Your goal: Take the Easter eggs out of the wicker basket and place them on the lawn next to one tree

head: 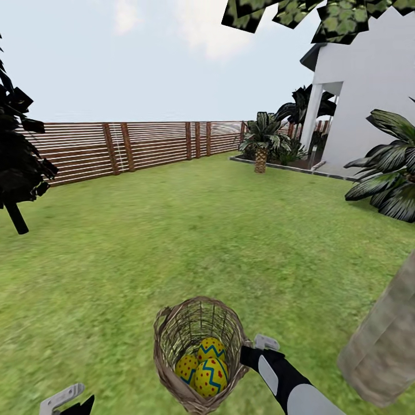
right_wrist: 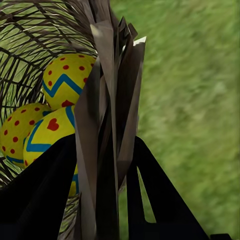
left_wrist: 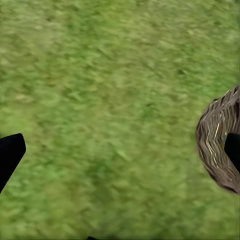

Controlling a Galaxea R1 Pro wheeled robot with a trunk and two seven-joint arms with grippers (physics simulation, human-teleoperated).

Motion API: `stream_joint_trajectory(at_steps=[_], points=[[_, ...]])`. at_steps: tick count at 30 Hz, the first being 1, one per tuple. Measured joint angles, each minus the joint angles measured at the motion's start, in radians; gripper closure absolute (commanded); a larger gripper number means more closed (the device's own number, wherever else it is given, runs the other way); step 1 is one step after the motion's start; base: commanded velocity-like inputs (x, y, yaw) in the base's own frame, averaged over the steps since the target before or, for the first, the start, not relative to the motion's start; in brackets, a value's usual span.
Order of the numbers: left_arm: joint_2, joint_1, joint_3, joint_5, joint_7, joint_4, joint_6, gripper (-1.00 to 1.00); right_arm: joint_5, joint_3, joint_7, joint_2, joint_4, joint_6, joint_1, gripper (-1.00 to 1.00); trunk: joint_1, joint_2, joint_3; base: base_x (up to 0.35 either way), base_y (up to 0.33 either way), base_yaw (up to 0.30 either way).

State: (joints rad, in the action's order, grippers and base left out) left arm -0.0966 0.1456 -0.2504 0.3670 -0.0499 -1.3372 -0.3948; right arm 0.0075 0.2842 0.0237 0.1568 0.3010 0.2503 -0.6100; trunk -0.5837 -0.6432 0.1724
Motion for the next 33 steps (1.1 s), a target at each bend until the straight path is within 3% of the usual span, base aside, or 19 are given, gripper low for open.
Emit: stream_joint_trajectory(at_steps=[20,25,33], points=[[0.000,0.000,-0.002,0.002,0.017,0.001,0.006,-1.00,0.000,0.001,0.000,-0.001,0.000,0.000,0.000,1.00,-0.077,-0.140,0.063,0.000,0.000,0.000],[0.000,0.001,-0.001,0.002,0.019,0.003,0.039,-1.00,0.000,0.001,0.000,-0.001,0.000,0.000,0.000,1.00,-0.096,-0.175,0.079,0.000,0.000,0.000],[0.000,0.001,0.000,0.020,0.019,0.004,0.046,-1.00,0.000,0.001,0.000,-0.001,0.000,0.000,0.000,1.00,-0.127,-0.231,0.104,0.000,0.000,0.000]])
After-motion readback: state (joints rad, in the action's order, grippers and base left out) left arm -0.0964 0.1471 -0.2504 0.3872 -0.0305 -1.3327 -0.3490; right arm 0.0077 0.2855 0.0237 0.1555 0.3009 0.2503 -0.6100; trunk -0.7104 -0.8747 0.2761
